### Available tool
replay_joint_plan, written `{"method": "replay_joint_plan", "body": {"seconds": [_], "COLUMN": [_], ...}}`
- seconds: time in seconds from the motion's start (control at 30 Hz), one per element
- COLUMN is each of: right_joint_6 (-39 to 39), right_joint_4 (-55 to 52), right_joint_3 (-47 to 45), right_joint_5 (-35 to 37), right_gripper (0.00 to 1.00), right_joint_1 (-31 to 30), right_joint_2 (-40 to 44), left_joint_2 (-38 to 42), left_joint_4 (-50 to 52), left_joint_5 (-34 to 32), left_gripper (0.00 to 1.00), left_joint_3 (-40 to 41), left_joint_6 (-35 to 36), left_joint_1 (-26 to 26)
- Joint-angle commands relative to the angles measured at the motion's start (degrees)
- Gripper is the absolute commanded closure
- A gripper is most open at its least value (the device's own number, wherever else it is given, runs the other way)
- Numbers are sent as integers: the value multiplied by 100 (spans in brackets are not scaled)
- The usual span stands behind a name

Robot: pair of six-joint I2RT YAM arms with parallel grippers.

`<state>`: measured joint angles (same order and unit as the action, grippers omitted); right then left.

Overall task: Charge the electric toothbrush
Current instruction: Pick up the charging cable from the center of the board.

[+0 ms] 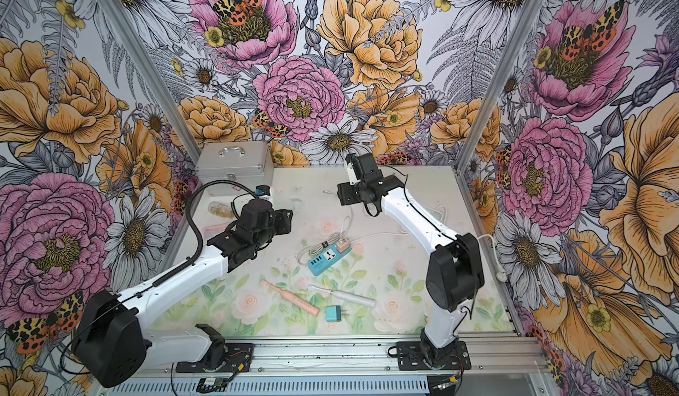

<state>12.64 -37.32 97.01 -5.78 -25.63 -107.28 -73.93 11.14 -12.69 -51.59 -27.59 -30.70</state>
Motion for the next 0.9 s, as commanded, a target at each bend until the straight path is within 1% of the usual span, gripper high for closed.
{"method": "replay_joint_plan", "body": {"seconds": [0.0, 0.03, 0.13, 0.2, 0.27, 0.3, 0.37, 0.5, 0.63, 0.7, 0.8, 0.87], "right_joint_6": [-310, -441, -715, -575, -328, -312, -182, 255, 760, 909, 1069, 1203], "right_joint_4": [-193, -215, -466, -476, -526, -551, -679, -680, -673, -658, -671, -663], "right_joint_3": [859, 1214, 2214, 2520, 2697, 2685, 2550, 1991, 1363, 1103, 901, 680], "right_joint_5": [-224, -370, -266, -192, -302, -298, -72, -6, 393, 621, 593, 766], "right_gripper": [34, 35, 36, 36, 39, 39, 40, 43, 44, 44, 44, 45], "right_joint_1": [222, 273, 311, 397, 472, 439, 337, 207, 102, 84, 12, -45], "right_joint_2": [-1103, -1444, -2279, -2617, -2868, -2914, -2924, -2681, -2343, -2179, -2115, -2000], "left_joint_2": [-136, -160, -183, -196, -242, -253, -284, -425, -523, -535, -526, -504], "left_joint_4": [66, 64, 22, 21, 68, 68, 47, 53, 39, 47, 48, 62], "left_joint_5": [0, 8, 30, 21, 3, -13, -45, 12, 30, 30, 30, 30], "left_gripper": [57, 57, 57, 57, 57, 57, 57, 57, 57, 57, 57, 58], "left_joint_3": [-210, -219, -219, -238, -266, -257, -221, -221, -237, -233, -204, -176], "left_joint_6": [-285, -299, -317, -312, -332, -341, -399, -487, -482, -483, -484, -484], "left_joint_1": [179, 216, 314, 348, 387, 399, 407, 400, 389, 380, 375, 363]}}
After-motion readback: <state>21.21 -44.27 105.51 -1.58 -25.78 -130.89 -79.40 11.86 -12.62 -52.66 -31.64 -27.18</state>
